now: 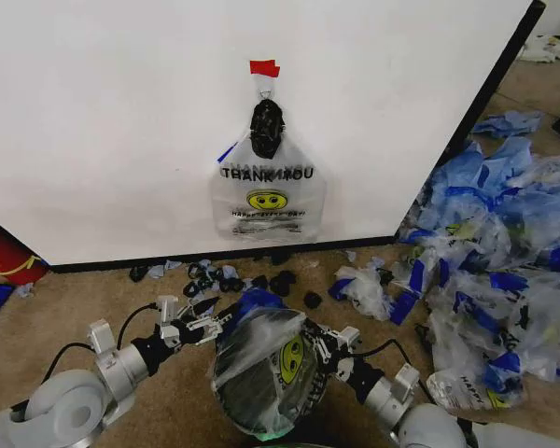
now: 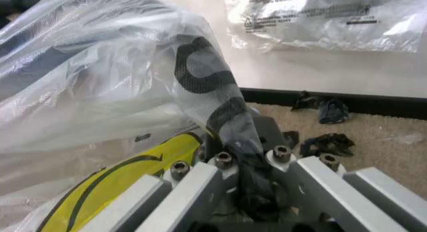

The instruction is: Pick up the garbage bag from the wall and place it over the trash bin.

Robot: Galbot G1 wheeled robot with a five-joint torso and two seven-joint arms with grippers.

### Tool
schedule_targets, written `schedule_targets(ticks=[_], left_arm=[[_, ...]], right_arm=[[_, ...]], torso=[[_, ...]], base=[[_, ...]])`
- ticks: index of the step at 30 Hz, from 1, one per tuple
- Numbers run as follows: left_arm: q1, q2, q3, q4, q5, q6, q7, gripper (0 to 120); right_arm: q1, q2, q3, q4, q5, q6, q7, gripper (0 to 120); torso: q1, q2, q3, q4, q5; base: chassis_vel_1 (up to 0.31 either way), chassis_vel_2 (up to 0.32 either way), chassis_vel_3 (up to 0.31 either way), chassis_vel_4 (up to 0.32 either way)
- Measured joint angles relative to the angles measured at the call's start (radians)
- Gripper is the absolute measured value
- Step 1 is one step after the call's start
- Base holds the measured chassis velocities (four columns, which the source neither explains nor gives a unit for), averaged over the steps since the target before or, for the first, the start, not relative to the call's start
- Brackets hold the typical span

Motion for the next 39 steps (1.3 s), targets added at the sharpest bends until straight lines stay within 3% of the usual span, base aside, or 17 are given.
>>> schedule_targets(ticks=[9,17,19,22,26,39], left_arm=[[-0.025,-0.026,0.017,-0.028,-0.141,0.043,0.005,79],[-0.232,-0.098,0.199,0.008,-0.162,0.05,0.011,77],[-0.293,-0.116,0.274,0.018,-0.162,0.048,0.007,67],[-0.334,-0.128,0.326,0.024,-0.164,0.046,0.001,60],[-0.378,-0.141,0.372,0.03,-0.167,0.041,-0.01,42],[-0.367,-0.135,0.365,0.042,-0.17,0.025,-0.014,0]], right_arm=[[0.024,0.01,-0.016,-0.004,0.002,-0.005,0.014,0],[0.013,-0.002,-0.008,0.016,0.002,-0.007,0.022,0],[0.003,-0.004,0.002,0.018,0.002,-0.009,0.027,0],[-0.008,-0.007,0.015,0.018,0.002,-0.01,0.028,0],[-0.017,-0.009,0.026,0.013,0.002,-0.01,0.028,0],[-0.011,0.008,0.023,0.006,0.002,-0.013,0.036,0]], torso=[[0.0,0.0,0.0,0.0001,0.0],[0.0,0.0,0.0,-0.0002,0.0],[0.0,0.0,0.0,0.0,0.0002],[0.0,0.0,0.0,-0.0001,-0.0004],[0.0,0.0,0.0,0.0,0.0],[0.0,0.0,0.0,0.0001,0.0]], base=[[0.0,0.0,0.0,0.0],[0.0,0.0,0.0,0.0],[0.0,0.0,0.0,0.0],[0.0,0.0,0.0,0.0],[0.0,0.0,0.0,0.0],[0.0,0.0,0.0,0.0]])
